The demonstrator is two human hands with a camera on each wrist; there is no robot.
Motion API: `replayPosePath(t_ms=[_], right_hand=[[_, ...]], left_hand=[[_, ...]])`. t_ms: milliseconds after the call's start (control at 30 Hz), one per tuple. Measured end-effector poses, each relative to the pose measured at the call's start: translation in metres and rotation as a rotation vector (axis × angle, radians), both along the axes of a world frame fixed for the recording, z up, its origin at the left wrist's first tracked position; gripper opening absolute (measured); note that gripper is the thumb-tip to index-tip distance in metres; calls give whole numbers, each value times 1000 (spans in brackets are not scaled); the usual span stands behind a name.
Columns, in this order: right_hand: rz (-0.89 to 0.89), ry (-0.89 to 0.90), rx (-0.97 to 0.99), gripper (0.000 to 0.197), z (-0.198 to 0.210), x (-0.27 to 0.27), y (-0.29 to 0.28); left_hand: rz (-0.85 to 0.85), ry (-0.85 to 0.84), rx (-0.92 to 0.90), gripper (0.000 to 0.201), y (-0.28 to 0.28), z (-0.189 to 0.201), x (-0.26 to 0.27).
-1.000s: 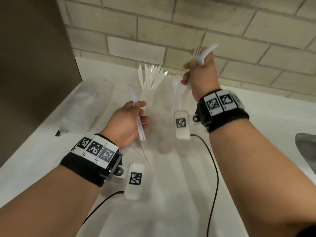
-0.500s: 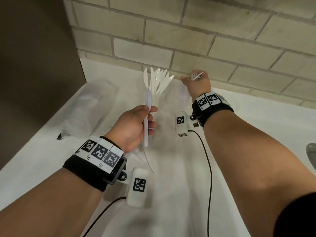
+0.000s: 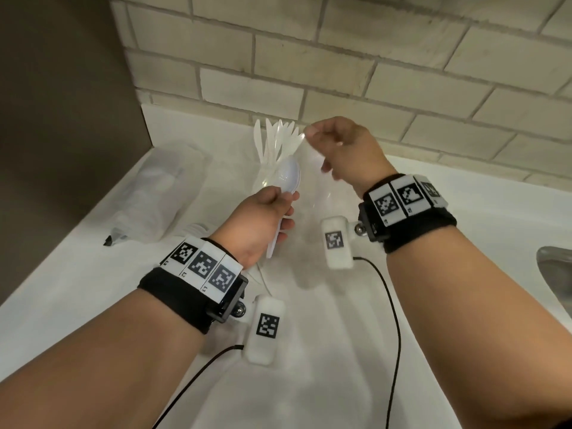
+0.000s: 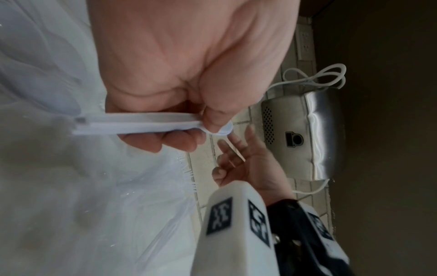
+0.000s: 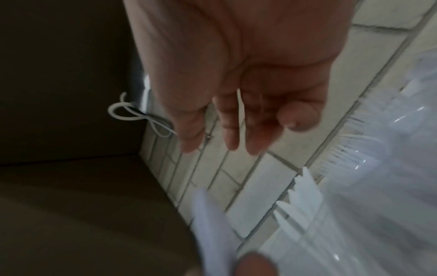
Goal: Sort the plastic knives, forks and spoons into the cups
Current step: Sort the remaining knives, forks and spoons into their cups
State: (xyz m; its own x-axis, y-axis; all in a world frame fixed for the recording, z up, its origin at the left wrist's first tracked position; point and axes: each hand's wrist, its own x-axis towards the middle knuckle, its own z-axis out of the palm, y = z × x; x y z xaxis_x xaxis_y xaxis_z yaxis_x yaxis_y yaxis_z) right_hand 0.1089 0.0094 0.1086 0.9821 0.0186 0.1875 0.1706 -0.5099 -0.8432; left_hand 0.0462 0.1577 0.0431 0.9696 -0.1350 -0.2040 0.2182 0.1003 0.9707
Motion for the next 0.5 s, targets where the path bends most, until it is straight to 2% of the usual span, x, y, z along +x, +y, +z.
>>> replayPosePath(t_ms=[100, 200, 267, 400, 500], right_hand=[[208, 114, -145, 35, -2, -33, 1], [205, 76, -180, 17, -11, -47, -3], [166, 65, -196, 17, -15, -51, -9], [-6, -85, -209, 19, -4, -46, -40], [-201, -276, -239, 24, 20, -37, -71]], left_hand=[[-46, -95, 110, 20, -8, -1, -4], [-112, -167, 200, 24, -16, 0, -12], [-152, -187, 273, 28, -18, 0, -17], [-138, -252, 784, 47, 15, -4, -17], [-82, -97, 1138, 77, 54, -12, -11]])
